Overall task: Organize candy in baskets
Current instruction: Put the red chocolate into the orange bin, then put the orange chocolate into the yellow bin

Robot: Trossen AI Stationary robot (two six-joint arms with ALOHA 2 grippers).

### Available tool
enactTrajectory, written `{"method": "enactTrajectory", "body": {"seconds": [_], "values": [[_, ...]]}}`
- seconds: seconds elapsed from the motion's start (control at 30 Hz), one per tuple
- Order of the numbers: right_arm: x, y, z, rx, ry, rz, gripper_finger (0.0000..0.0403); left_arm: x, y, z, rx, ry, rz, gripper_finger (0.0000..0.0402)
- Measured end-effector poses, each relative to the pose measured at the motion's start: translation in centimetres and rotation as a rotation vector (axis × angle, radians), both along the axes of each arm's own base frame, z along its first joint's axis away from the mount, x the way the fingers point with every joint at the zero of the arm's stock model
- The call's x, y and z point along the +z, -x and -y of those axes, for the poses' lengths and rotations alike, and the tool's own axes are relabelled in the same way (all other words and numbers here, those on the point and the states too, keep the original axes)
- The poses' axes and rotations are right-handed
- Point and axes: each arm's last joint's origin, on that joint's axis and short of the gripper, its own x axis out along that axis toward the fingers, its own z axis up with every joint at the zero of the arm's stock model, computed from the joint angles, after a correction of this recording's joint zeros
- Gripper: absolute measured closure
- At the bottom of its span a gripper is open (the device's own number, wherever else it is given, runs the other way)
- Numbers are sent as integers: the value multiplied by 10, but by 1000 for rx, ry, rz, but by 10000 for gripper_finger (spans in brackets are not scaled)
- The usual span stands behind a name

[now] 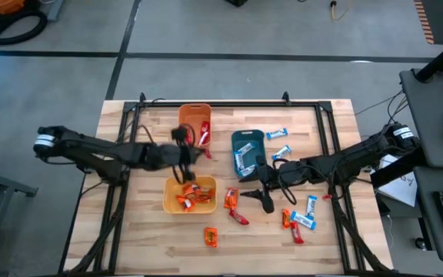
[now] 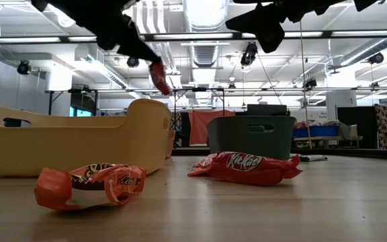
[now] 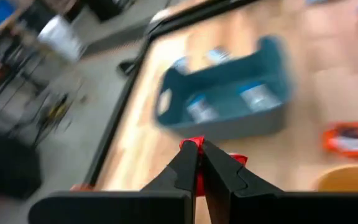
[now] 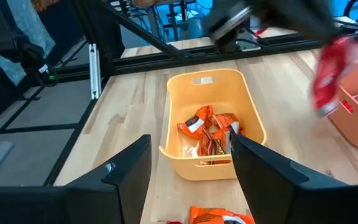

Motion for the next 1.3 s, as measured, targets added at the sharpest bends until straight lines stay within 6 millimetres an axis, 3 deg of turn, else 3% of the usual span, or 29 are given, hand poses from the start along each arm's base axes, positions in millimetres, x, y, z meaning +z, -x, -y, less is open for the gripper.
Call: {"method": "enactTrajectory", "body": {"seconds": [0.27, 0.5, 0.87, 1.3], "values": [[0, 0, 1, -68, -41, -2, 193, -4, 15, -68, 251, 42, -75, 401], [-1, 0, 2, -86, -88, -18, 193, -17, 16, -99, 304, 99, -135, 401], [-3, 1, 2, -104, -129, -44, 193, -23, 16, -107, 375, 74, -167, 396], [-4, 1, 2, -127, -229, -65, 193, -23, 16, -107, 380, 81, -159, 300]]}}
